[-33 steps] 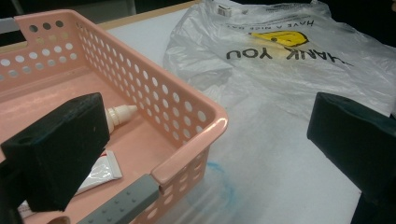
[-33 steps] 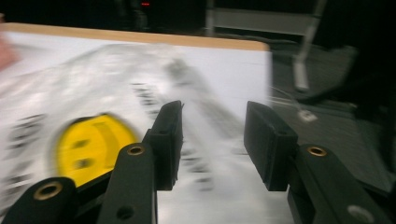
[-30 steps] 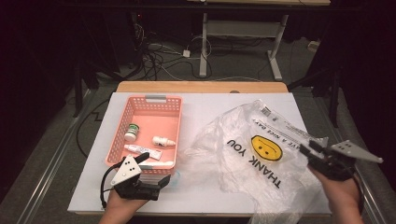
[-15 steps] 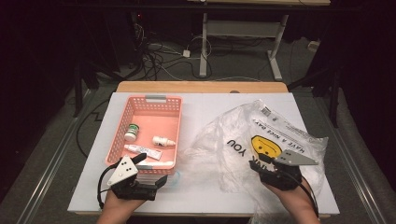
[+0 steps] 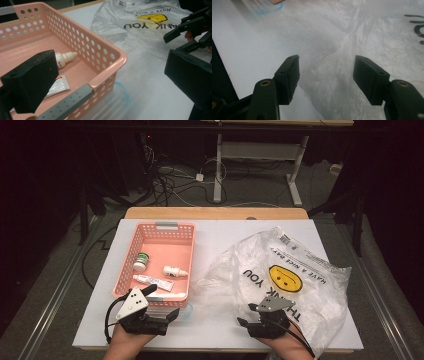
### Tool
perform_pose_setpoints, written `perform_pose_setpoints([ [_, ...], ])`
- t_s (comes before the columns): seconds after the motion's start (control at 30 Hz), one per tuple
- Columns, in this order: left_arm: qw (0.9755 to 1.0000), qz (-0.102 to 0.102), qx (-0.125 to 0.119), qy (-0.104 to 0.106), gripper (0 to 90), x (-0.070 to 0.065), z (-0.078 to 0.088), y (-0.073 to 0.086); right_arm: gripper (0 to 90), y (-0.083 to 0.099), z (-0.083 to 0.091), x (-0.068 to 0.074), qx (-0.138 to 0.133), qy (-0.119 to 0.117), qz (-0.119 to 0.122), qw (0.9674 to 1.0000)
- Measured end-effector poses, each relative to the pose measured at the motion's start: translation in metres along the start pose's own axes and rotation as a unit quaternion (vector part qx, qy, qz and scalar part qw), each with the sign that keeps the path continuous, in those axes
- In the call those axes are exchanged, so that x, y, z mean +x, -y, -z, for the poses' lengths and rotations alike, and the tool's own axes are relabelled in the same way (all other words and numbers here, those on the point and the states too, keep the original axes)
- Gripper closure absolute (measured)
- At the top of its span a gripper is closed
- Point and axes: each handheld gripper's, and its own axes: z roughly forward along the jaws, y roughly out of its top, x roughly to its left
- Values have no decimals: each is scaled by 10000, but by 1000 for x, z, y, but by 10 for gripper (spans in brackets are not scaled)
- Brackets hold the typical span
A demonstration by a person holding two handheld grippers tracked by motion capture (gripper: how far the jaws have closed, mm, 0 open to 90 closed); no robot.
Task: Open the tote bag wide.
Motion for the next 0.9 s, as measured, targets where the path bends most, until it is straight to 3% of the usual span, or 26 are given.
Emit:
perform_pose_setpoints([
  [0.2,10000,-5,9,10,0,0,-1,0,400,-1,-8,6,118,160,155,9997],
  [0.27,10000,-14,5,8,0,0,0,0,443,-1,-9,7,156,260,219,9993],
  [0.53,10000,-26,3,3,0,-1,0,0,544,0,-3,2,103,436,176,9988],
  [0.73,10000,-22,2,7,0,-1,0,0,581,3,-3,-2,172,529,187,9983],
  [0.9,10000,-26,-5,2,0,-1,1,-1,560,5,-5,-1,262,457,198,9984],
])
